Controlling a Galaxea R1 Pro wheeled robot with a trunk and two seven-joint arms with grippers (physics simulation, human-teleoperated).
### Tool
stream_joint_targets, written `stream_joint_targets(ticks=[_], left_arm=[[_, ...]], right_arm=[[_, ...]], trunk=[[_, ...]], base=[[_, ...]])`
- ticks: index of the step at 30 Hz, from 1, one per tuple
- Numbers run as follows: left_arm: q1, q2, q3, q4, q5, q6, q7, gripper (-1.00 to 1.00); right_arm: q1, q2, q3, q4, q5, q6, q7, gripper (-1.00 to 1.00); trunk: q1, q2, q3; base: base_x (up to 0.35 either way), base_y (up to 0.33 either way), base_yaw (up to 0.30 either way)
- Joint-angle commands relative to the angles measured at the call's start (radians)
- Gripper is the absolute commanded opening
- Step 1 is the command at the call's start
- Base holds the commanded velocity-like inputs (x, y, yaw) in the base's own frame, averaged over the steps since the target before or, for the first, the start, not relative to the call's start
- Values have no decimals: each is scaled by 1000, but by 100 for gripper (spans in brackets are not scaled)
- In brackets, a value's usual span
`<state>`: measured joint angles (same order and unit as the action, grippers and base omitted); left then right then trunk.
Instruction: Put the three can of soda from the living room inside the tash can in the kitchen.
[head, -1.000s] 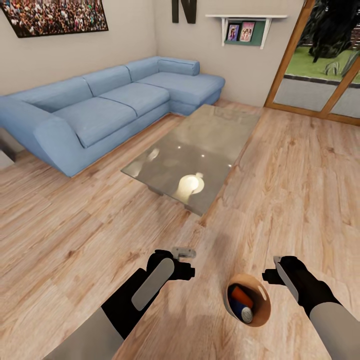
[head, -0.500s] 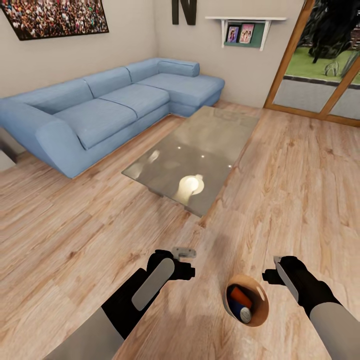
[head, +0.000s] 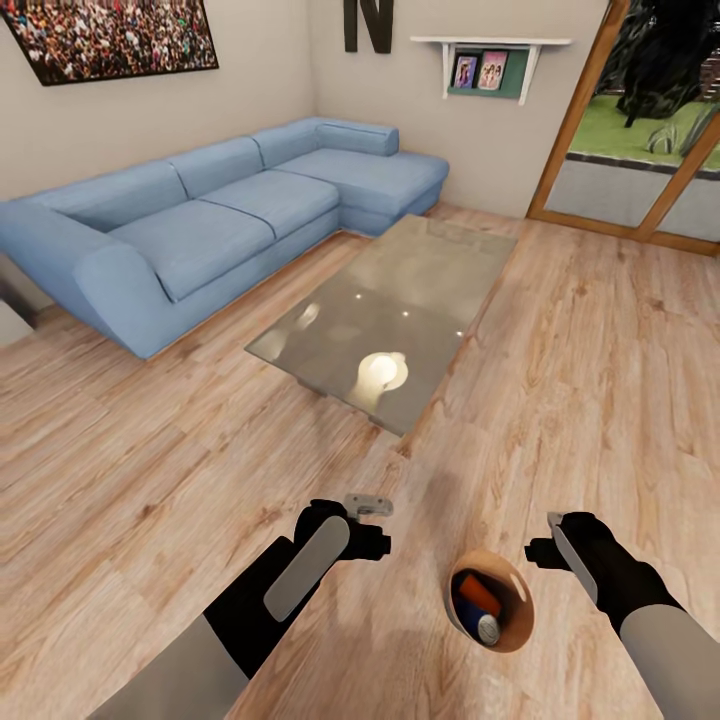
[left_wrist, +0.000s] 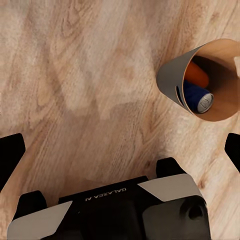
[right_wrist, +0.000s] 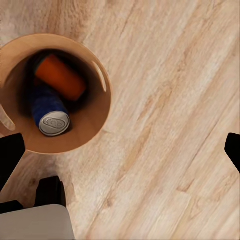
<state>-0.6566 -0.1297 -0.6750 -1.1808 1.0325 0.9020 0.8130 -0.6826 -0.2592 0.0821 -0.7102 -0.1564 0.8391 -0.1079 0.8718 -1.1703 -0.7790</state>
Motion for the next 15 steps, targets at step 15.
stream_joint_targets(ticks=[15], left_arm=[[-1, 0, -1, 2, -1, -15, 0, 100]], right_arm=[[0, -1, 0, 0, 0, 1, 1, 100]], trunk=[[-58, 105, 47]], base=[[0, 0, 0]])
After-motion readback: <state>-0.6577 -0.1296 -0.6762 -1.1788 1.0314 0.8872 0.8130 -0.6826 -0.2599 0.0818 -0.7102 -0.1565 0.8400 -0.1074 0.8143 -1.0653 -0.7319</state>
